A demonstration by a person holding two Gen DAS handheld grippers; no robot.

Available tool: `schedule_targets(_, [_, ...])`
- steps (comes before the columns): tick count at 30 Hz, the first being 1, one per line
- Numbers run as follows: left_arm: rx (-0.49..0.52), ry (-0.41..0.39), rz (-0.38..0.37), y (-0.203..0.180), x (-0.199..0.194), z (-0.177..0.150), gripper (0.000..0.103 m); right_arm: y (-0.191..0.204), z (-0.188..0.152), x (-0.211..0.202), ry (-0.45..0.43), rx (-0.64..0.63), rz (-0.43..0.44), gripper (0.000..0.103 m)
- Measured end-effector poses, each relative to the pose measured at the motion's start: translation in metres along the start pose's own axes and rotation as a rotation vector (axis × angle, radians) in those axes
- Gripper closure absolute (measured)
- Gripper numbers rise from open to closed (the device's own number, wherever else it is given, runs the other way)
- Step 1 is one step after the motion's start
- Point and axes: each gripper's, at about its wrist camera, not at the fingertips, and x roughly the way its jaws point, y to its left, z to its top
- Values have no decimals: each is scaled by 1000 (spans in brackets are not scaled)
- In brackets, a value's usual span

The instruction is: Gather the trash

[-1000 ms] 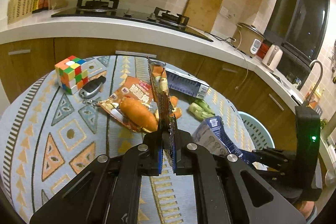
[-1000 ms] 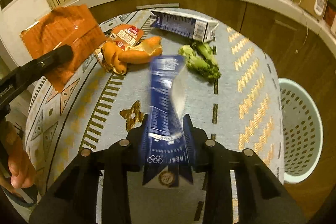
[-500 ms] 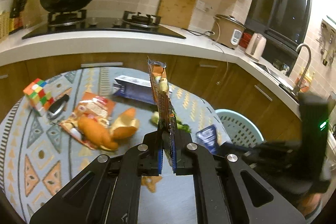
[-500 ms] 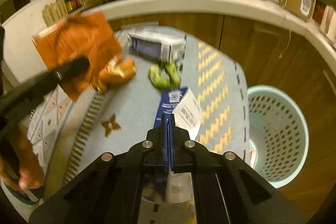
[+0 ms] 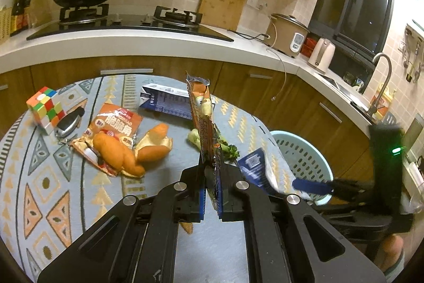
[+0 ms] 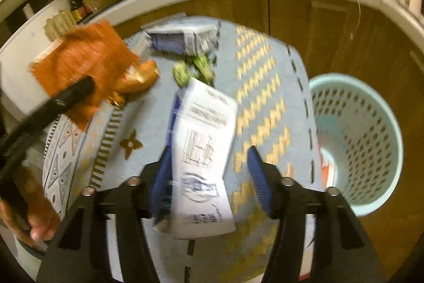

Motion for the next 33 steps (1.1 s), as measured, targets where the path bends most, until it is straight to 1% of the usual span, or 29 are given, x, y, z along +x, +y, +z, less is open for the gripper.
schedule_targets(2, [2,-1,6,2,-2,-1,99,1,-5,11,32,18,41,37])
schedule_targets(4, [-1,1,10,5,-4,-2,99,9,-9,18,52,7,38,37])
schedule_targets(11, [-20,5,11,13,-5,-5,99,39,-16,26,78,-59,-16,33])
schedule_targets(14, [-15,10,8,11,-3,-5,99,45,-17,31,82,-83,-72,33])
schedule_targets(16, [-7,13,7,9,-2,-4,99,47,-16,32,80,-86,-90,39])
schedule_targets(17, [-3,14,6,8,-1,-4,99,45,-15,32,81,-85,-88,48])
schedule_targets(20, [9,16,6,4,2,0,99,41,-13,31,80,-89,-88,48])
schedule_targets(23, [20,13,5,0,5,4,99,38,-11,21,42,-104,-100,49])
schedule_targets(27, [51,14,-3,-15,13,13,99,24,1,-3,-37,-79,-129,49])
schedule_targets(29, [73,16,-12,-25,19,18,99,8,10,-21,-88,-54,-156,49])
schedule_targets(33, [124,32,-46,-56,39,27,99,-27,21,-47,-155,9,-197,49])
